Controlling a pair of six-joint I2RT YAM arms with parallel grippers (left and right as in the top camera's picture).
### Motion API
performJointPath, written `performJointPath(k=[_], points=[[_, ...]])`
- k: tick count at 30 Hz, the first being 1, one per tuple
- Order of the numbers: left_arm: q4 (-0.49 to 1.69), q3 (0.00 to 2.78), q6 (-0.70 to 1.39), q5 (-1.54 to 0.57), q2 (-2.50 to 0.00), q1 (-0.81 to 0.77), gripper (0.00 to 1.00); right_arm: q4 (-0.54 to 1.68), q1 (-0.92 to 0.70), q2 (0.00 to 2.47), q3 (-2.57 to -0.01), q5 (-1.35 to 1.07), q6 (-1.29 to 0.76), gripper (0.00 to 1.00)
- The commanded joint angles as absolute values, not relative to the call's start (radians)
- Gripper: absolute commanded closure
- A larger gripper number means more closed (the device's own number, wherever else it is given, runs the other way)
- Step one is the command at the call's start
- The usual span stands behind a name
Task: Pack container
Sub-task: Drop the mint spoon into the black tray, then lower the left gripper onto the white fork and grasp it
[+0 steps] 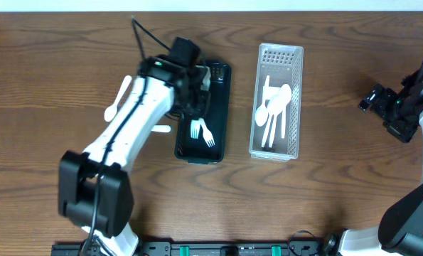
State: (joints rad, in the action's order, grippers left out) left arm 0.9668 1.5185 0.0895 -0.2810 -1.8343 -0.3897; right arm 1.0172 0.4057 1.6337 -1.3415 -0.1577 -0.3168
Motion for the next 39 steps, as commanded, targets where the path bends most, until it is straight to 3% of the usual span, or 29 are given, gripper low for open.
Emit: performJointPath(k=[1,8,14,18,21,22,24,27,28,33,39], points=[[0.954,1.515,0.146,-0.223,-1.89,-0.394,0.76,1.022,0.412,1.641,-1.337,-0.163,-0.299,0.01],[0.955,1.523,0.152,-0.231,-1.933,-0.393,0.68,1.034,0.413,1.641,-1.337,-0.162,-0.298,0.01],[1.03,1.557,0.132,-0.258,-1.833,-0.387,0.31,1.032,0.412,1.641,-1.337,-0.162,-0.299,0.01],[1.066,1.557,0.134,-0.249,-1.737,-0.364,0.31,1.032,0.412,1.641,-1.337,-0.162,-0.298,0.01],[1.121,1.556,0.376,-0.134,-1.698,-0.321,0.57,1.03,0.412,1.641,-1.337,-0.162,-0.299,0.01],[1.151,1.556,0.483,-0.073,-1.694,-0.305,0.6,1.03,0.412,1.641,-1.336,-0.162,-0.298,0.01],[1.232,1.554,0.743,0.076,-1.695,-0.267,0.54,1.03,0.412,1.641,-1.337,-0.162,-0.299,0.01],[1.286,1.518,1.103,0.183,-1.701,-0.211,0.24,1.028,0.412,1.641,-1.337,-0.162,-0.299,0.01],[1.278,1.502,1.18,0.184,-1.705,-0.198,0.22,1.029,0.412,1.641,-1.337,-0.162,-0.299,0.01],[1.156,1.4,1.404,0.18,-1.728,-0.149,0.24,1.029,0.412,1.641,-1.337,-0.162,-0.299,0.01],[0.965,1.325,1.503,0.117,-1.755,-0.127,0.4,1.029,0.412,1.641,-1.337,-0.162,-0.299,0.01]])
